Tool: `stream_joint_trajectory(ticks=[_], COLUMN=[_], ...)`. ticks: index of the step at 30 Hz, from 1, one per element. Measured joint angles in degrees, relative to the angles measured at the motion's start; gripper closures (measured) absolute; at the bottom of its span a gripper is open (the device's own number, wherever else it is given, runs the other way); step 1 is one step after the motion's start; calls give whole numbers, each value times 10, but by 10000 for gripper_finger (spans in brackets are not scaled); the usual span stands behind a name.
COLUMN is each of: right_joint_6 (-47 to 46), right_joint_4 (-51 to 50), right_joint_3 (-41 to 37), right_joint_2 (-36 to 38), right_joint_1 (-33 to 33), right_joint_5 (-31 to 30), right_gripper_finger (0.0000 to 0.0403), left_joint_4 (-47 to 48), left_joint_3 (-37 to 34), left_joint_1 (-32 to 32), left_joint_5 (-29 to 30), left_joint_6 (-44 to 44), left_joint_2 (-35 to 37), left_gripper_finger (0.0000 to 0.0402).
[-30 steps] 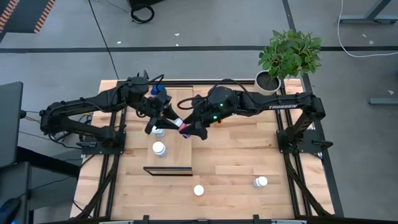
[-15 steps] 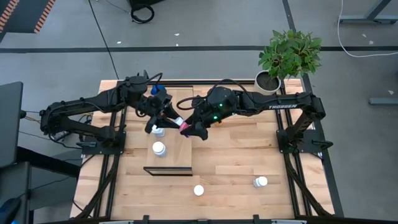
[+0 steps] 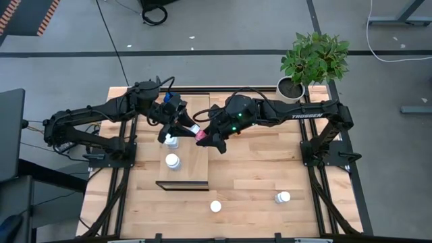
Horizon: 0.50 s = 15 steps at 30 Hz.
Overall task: Pick and place medicine bottles onto shelf by color
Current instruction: Adjust the pink pill bottle on the shelf
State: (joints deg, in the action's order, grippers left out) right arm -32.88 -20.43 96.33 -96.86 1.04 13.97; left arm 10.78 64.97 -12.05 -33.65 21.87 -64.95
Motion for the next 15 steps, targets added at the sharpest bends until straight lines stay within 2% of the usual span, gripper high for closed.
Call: stream_joint_trajectory(ticks=[3, 9, 15], right_joint_6=[2, 17, 42], right_joint_4=[3, 9, 3], right_joint_3=[0, 0, 0], right_joint_2=[0, 0, 0], right_joint_1=[0, -1, 0], right_joint_5=[-1, -5, -39], right_gripper_finger=[219, 218, 219], left_joint_4=[1, 3, 3], left_joint_3=[0, 0, 0], left_joint_1=[0, -5, -20], left_joint_5=[-1, 12, 16], left_joint_6=[0, 1, 1], left_joint_2=[0, 1, 4], left_gripper_finger=[206, 176, 163])
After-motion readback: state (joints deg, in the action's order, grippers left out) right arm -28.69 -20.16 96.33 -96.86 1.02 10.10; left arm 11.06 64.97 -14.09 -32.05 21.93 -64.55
